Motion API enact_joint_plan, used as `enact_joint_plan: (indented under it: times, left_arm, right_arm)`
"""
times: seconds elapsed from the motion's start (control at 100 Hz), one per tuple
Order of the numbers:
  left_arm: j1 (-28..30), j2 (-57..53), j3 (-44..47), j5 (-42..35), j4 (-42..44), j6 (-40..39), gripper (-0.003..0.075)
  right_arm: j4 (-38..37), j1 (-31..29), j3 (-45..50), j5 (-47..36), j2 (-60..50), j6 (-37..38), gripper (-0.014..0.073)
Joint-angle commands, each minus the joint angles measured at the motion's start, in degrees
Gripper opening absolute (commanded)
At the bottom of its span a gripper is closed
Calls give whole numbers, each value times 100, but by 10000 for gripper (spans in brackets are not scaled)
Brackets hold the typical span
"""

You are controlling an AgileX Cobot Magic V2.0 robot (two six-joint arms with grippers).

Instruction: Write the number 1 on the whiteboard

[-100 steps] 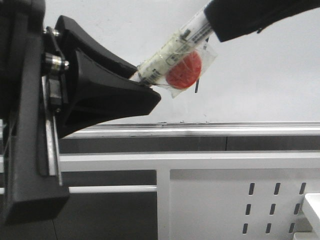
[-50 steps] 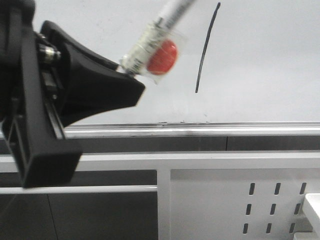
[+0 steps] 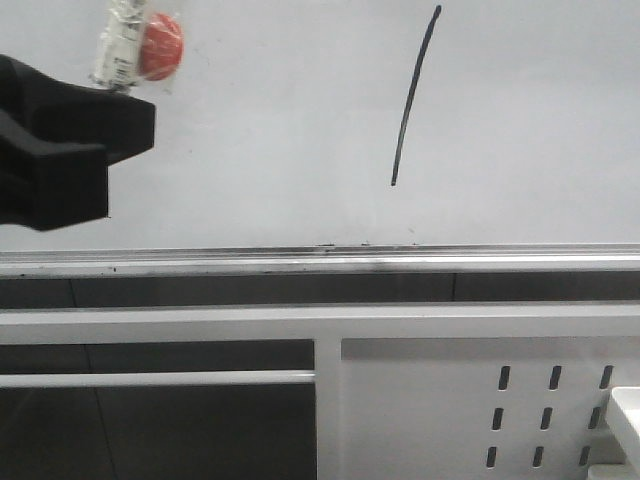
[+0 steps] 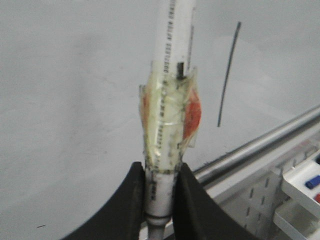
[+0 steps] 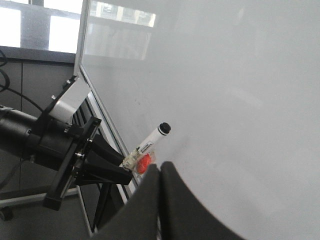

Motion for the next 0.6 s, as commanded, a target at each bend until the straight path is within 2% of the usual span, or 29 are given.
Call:
enact_joint_plan:
  times: [0.0,0.07,0.29,0.44,0.59]
  left_arm:
    - [-171,88,-82,-929,-418,-82,-20]
    - [-264,204,-82,-1247,-474,-182,-20]
    - [-307,753,-78,-1986,-955,-1525,-20]
    - [-307,1036,-78,-2698,-851,-1613,-20]
    - [-307,1208,-78,-2698,-851,-1614,-20]
  right_arm:
    - [89,-19,-201,-239,-188,-11,-69]
    - [77,-19,-201,-262,-291,-11,-69]
    - [77,-19,-201,-305,-347,-11,-69]
    - [77,-19,-191,-305,-347,-11,-69]
    - [77,-19,-191,-317,-347,-11,-69]
